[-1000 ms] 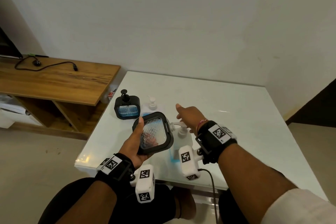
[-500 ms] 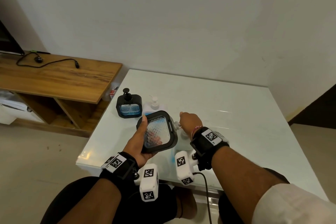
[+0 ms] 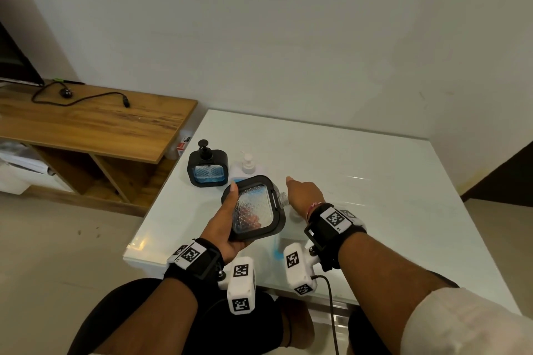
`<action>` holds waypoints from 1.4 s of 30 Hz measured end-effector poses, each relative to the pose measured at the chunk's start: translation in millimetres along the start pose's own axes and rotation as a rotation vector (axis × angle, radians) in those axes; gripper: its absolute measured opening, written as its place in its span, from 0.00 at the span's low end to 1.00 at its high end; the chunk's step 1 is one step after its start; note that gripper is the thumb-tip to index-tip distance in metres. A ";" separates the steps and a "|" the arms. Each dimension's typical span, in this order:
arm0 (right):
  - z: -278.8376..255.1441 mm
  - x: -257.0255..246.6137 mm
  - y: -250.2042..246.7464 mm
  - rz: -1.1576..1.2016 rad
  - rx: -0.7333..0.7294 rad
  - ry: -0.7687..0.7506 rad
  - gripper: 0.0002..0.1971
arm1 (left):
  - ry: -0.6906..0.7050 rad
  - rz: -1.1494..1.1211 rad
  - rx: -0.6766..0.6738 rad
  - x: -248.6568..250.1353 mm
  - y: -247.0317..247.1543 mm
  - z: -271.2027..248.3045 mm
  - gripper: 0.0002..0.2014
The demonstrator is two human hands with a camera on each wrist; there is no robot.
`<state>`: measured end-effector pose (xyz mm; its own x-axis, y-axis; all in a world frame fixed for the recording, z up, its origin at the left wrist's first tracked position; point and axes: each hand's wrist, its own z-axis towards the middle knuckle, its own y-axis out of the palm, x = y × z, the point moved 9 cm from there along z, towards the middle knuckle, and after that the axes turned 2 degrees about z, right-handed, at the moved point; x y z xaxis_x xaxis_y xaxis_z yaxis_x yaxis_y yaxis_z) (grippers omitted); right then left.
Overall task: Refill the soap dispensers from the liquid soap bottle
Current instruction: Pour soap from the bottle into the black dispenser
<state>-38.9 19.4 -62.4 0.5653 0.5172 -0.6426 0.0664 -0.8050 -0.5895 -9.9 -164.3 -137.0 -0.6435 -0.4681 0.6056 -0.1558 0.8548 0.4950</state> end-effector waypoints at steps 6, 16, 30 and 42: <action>7.0 -4.3 7.6 0.099 -0.030 -0.014 0.30 | -0.009 0.006 0.010 -0.8 -2.0 0.7 0.44; 8.7 2.1 5.3 0.054 -0.001 -0.006 0.32 | -0.001 0.019 0.006 0.7 2.3 -0.4 0.42; 1.5 -3.6 4.4 0.050 -0.046 -0.019 0.33 | -0.006 0.025 -0.009 2.8 11.1 -6.8 0.40; 1.2 -6.3 6.4 0.016 -0.070 -0.037 0.32 | -0.012 0.039 0.018 4.5 11.3 -9.9 0.40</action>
<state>-43.0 11.3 -62.7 0.5362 0.5131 -0.6702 0.1156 -0.8312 -0.5439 -7.1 -159.0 -122.5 -0.6580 -0.4317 0.6170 -0.1436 0.8763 0.4599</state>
